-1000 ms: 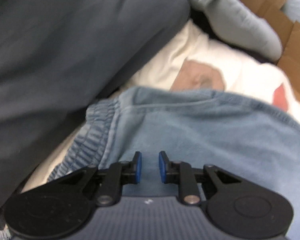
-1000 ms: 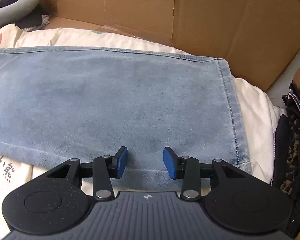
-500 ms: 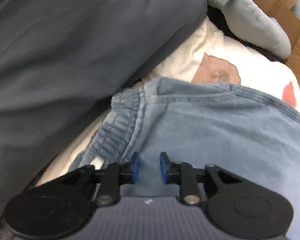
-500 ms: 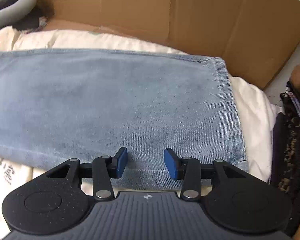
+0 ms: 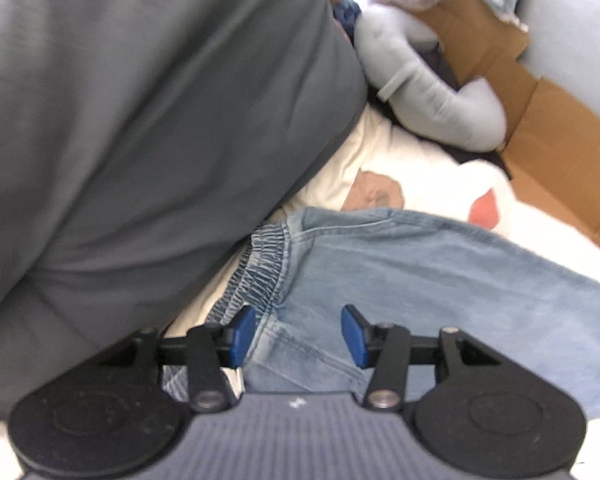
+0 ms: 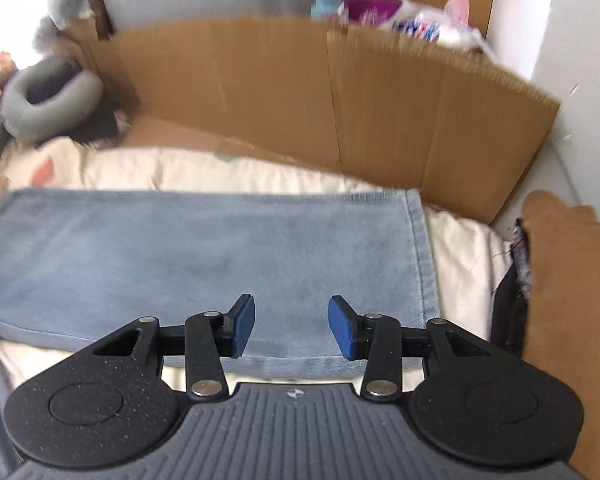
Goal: Fold clothes
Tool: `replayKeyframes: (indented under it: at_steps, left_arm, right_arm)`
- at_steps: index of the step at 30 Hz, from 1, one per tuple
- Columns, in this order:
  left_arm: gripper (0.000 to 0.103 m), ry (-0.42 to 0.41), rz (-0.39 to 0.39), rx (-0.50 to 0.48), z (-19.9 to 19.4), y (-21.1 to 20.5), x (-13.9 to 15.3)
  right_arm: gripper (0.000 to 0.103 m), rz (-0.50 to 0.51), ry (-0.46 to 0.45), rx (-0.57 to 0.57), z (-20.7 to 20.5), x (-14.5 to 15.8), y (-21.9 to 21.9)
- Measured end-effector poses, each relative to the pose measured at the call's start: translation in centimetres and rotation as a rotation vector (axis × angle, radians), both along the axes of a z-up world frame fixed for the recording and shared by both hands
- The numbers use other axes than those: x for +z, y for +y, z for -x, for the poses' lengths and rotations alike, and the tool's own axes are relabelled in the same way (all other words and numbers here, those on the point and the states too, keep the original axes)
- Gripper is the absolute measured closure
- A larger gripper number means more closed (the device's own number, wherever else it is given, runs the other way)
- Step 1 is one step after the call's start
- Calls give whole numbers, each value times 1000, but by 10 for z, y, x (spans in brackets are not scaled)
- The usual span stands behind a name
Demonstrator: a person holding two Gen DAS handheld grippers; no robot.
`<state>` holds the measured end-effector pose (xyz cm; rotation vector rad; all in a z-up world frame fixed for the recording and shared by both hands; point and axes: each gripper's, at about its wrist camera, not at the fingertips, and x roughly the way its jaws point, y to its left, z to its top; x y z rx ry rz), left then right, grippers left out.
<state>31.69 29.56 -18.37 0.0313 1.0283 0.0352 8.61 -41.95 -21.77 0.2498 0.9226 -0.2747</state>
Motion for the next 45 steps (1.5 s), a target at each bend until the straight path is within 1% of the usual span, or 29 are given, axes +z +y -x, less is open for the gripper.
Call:
replayKeyframes:
  at_steps: [2, 4, 5, 8, 11, 12, 14, 17, 20, 23, 26, 30, 33, 35, 38, 40, 42, 45]
  left_arm:
    - [48, -7, 25, 25, 15, 0, 17]
    - [48, 16, 75, 61, 28, 3, 30]
    - [48, 22, 88, 77, 36, 5, 38]
    - [48, 42, 98, 69, 53, 2, 52]
    - [46, 57, 105, 50, 71, 0, 67]
    - [44, 59, 107, 52, 77, 0, 72]
    - [42, 61, 115, 58, 90, 2, 83]
    - [40, 82, 122, 85, 108, 2, 96]
    - [40, 96, 168, 101, 124, 4, 108]
    - [40, 90, 156, 100, 139, 2, 123]
    - [39, 77, 163, 95, 154, 2, 140]
    - [36, 67, 125, 56, 174, -3, 155]
    - [36, 64, 88, 54, 188, -6, 163]
    - [36, 64, 102, 38, 197, -7, 169]
    - [35, 58, 108, 40, 211, -6, 177]
    - [35, 66, 121, 46, 219, -4, 180]
    - [33, 61, 129, 40, 224, -4, 181]
    - [31, 45, 111, 47, 232, -4, 183]
  right_arm:
    - [55, -17, -11, 0, 8, 24, 1]
    - [55, -47, -14, -5, 14, 48, 0]
    - [54, -66, -18, -6, 18, 59, 0]
    - [54, -114, -40, -12, 30, 94, 2]
    - [53, -116, -84, -18, 47, 134, 5]
    - [52, -116, -97, -19, 53, 146, 5]
    - [47, -115, -122, -22, 65, 170, 4]
    - [47, -111, -141, -17, 83, 199, 1]
    - [47, -108, -158, -11, 102, 225, 0]
    - [47, -108, -177, -11, 121, 250, -1]
    - [47, -93, -197, -13, 140, 277, -1]
    - [47, -76, -223, -17, 166, 312, -4]
    - [46, -61, -237, -15, 183, 337, -7]
    - [45, -46, -240, 6, 192, 354, -9]
    - [44, -47, -238, 69, 202, 373, -14]
    - [44, -40, -237, 96, 210, 379, -17]
    - [44, -31, -236, 95, 220, 379, -18]
    - [43, -47, -238, 111, 230, 366, -23]
